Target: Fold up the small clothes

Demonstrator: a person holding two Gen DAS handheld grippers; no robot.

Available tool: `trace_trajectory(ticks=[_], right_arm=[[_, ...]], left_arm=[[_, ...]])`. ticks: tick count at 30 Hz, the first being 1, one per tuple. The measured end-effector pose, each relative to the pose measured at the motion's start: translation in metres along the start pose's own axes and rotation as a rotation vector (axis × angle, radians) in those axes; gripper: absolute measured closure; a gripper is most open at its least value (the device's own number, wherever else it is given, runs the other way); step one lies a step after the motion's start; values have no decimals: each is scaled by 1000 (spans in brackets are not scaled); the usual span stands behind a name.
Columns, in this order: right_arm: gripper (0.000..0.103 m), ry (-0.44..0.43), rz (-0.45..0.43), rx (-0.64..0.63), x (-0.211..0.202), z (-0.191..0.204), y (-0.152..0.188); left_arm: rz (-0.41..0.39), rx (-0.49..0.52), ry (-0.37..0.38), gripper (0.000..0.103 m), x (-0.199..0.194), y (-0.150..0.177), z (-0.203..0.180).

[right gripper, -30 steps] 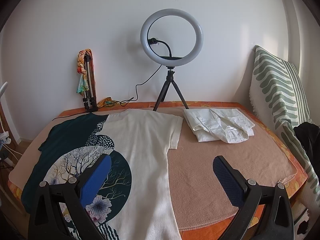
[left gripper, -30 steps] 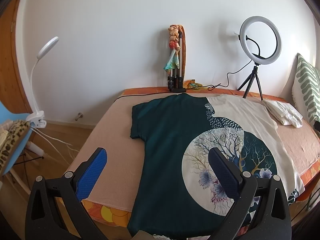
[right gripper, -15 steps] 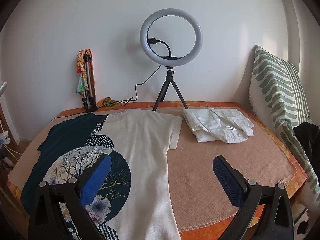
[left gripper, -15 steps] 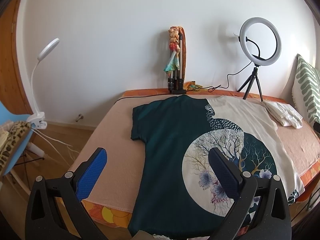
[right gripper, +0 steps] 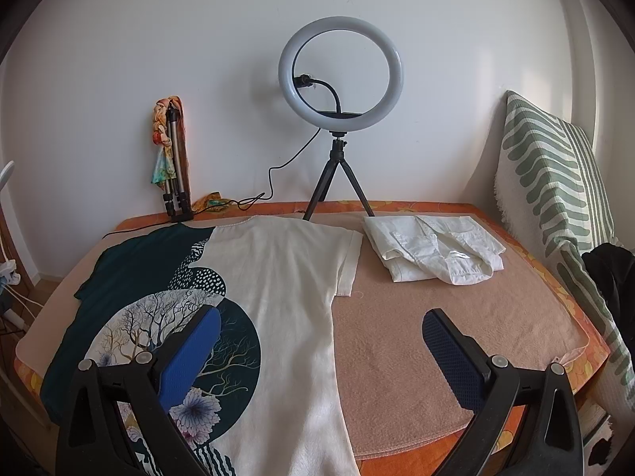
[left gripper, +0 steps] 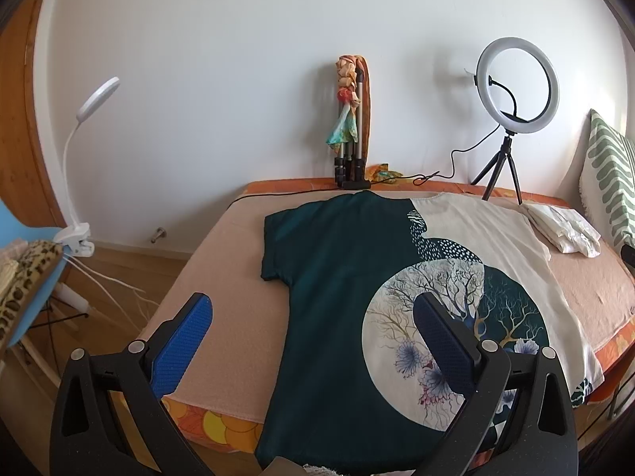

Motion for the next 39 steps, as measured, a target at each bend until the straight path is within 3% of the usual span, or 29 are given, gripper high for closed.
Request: trace_trajectory(ticks=[26,34,39], right_arm=[[0,1,0,0,1,1,-1],[0,-12,-1,-5,4,10,-7],[0,-32,-7,-31,7,25,-15]], left_arm=[[1,4,-10,2,1,2,1],[32,-15,-26,2,6,7,18],[67,-46,9,2,7,16,36]])
Point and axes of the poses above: each gripper's, at about its wrist camera, not at the fingertips, and x roughly the way its jaws point, z to its left, y to its underside, the point moved 7 cm from there along x, roughly the way its jaws point, and after that the axes turned 15 degrees about -x, right-handed, at the moved point
